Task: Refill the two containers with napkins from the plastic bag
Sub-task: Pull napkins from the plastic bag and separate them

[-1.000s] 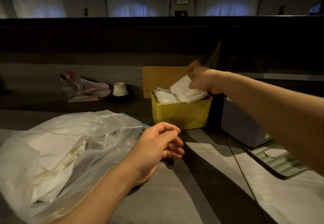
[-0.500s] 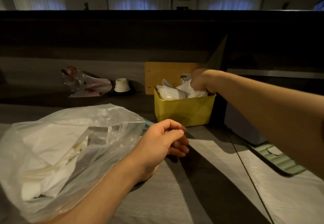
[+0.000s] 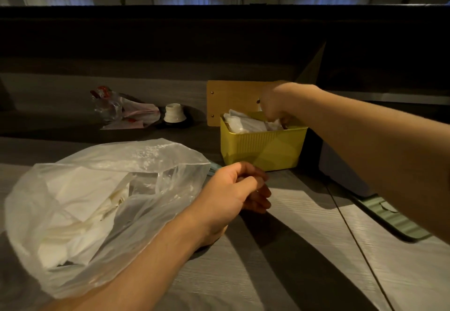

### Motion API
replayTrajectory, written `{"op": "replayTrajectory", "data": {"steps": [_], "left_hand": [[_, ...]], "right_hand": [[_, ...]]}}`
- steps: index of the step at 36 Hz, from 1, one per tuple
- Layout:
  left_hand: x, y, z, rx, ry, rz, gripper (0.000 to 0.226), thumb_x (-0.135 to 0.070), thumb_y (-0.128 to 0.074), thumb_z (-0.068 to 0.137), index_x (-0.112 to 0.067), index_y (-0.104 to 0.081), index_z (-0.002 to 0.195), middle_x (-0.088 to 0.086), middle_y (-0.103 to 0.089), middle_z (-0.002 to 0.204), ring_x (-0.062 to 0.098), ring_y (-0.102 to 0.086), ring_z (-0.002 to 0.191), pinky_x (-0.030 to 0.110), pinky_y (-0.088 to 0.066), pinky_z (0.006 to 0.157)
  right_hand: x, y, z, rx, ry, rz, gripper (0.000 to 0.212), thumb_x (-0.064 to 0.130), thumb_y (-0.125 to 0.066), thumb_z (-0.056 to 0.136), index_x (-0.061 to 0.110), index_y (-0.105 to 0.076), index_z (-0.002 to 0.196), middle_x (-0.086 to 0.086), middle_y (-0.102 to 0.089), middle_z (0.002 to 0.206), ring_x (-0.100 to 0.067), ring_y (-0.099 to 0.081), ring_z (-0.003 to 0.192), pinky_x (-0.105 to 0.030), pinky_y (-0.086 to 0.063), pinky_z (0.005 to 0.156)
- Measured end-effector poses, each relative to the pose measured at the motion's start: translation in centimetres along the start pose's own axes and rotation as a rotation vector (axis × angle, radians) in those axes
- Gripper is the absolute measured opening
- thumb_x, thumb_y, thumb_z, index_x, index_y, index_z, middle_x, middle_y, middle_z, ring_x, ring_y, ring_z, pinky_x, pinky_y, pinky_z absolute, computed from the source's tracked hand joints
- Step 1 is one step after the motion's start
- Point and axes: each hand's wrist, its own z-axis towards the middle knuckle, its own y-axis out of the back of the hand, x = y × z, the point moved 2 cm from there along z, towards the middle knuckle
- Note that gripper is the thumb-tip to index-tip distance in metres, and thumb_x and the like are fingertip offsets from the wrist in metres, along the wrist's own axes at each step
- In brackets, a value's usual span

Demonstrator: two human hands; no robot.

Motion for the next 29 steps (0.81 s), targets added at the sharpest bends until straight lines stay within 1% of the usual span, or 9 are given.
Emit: {"op": "replayTrajectory", "data": {"steps": [4, 9, 13, 16, 18, 22, 25, 27, 29], "left_hand": [[0.1, -0.1, -0.1, 0.011, -0.017, 0.060, 0.013, -0.004, -0.053, 0.101, -0.008, -0.066, 0.102, 0.005, -0.072, 0.080, 0.019, -0.072, 0.074, 0.028, -0.057, 0.068], [-0.2, -0.4, -0.9, 0.040, -0.038, 0.183, 0.011, -0.003, -0.057, 0.099, -0.011, -0.065, 0.100, 0.007, -0.072, 0.089, 0.020, -0.071, 0.083, 0.033, -0.060, 0.079], [-0.6, -0.9, -1.8, 0.039, -0.051, 0.319, 0.012, -0.010, -0.057, 0.101, -0.016, -0.067, 0.097, 0.004, -0.073, 0.093, 0.023, -0.071, 0.091, 0.040, -0.059, 0.087], [-1.4, -1.4, -3.0, 0.086, -0.085, 0.514, 0.009, -0.018, -0.059, 0.101, -0.018, -0.068, 0.104, 0.001, -0.073, 0.104, 0.017, -0.071, 0.097, 0.033, -0.060, 0.088], [-2.1, -1.6, -4.7, 0.125, -0.072, 0.592, 0.012, -0.022, -0.061, 0.100, -0.023, -0.069, 0.108, -0.007, -0.071, 0.106, 0.012, -0.070, 0.099, 0.029, -0.060, 0.087], [-3.7, -0.8, -8.8, 0.206, -0.069, 0.881, 0.019, -0.032, -0.063, 0.098, -0.039, -0.067, 0.115, -0.013, -0.063, 0.126, 0.002, -0.058, 0.118, 0.025, -0.055, 0.095], [-5.3, 1.0, -12.3, 0.193, -0.202, 1.070, 0.020, -0.033, -0.062, 0.097, -0.037, -0.070, 0.115, -0.019, -0.066, 0.122, -0.003, -0.057, 0.113, 0.022, -0.051, 0.096], [-6.1, 2.8, -14.2, 0.089, -0.363, 1.144, 0.020, -0.028, -0.061, 0.094, -0.028, -0.075, 0.108, -0.017, -0.071, 0.110, -0.002, -0.061, 0.103, 0.022, -0.050, 0.091], [-6.5, 5.0, -15.7, -0.055, -0.462, 1.211, 0.020, -0.024, -0.060, 0.090, -0.023, -0.076, 0.101, -0.014, -0.072, 0.099, -0.001, -0.062, 0.094, 0.020, -0.050, 0.083]], "right_hand": [[0.7, -0.7, -0.9, 0.162, 0.082, 0.049, 0.014, 0.016, -0.055, 0.100, 0.008, -0.065, 0.097, -0.010, -0.067, 0.097, -0.024, -0.068, 0.085, -0.034, -0.057, 0.074], [-0.2, 0.2, -2.5, 0.124, 0.043, 0.113, 0.015, 0.009, -0.060, 0.095, 0.003, -0.067, 0.085, -0.009, -0.065, 0.075, -0.017, -0.058, 0.059, -0.027, -0.049, 0.057], [0.4, 3.0, -6.4, -0.207, 0.186, 0.100, 0.019, 0.002, -0.064, 0.079, 0.009, -0.068, 0.062, -0.003, -0.068, 0.065, -0.016, -0.059, 0.057, -0.029, -0.049, 0.055], [2.5, 3.7, -11.1, -0.149, 0.446, 0.398, 0.024, 0.004, -0.055, 0.093, 0.012, -0.074, 0.083, -0.001, -0.075, 0.083, -0.010, -0.070, 0.066, -0.022, -0.057, 0.059], [4.5, 3.4, -14.7, 0.013, 0.634, 0.543, 0.031, 0.000, -0.048, 0.097, 0.015, -0.075, 0.091, 0.002, -0.076, 0.088, -0.007, -0.074, 0.076, -0.017, -0.058, 0.065], [8.8, 2.0, -17.6, 0.198, 0.888, 0.498, 0.041, -0.008, -0.043, 0.097, 0.020, -0.073, 0.104, 0.007, -0.074, 0.102, -0.003, -0.071, 0.096, -0.020, -0.058, 0.087], [12.3, 1.0, -17.8, 0.129, 0.951, 0.421, 0.045, -0.007, -0.042, 0.099, 0.024, -0.069, 0.118, 0.017, -0.066, 0.109, 0.000, -0.066, 0.103, -0.017, -0.055, 0.090], [14.5, 0.6, -17.6, 0.006, 0.977, 0.356, 0.048, -0.007, -0.044, 0.098, 0.024, -0.064, 0.131, 0.015, -0.063, 0.120, 0.000, -0.061, 0.111, -0.017, -0.053, 0.091], [16.4, 0.5, -17.5, -0.185, 1.018, 0.283, 0.047, 0.000, -0.049, 0.098, 0.026, -0.060, 0.136, 0.010, -0.061, 0.134, -0.004, -0.057, 0.120, -0.025, -0.049, 0.100]]}}
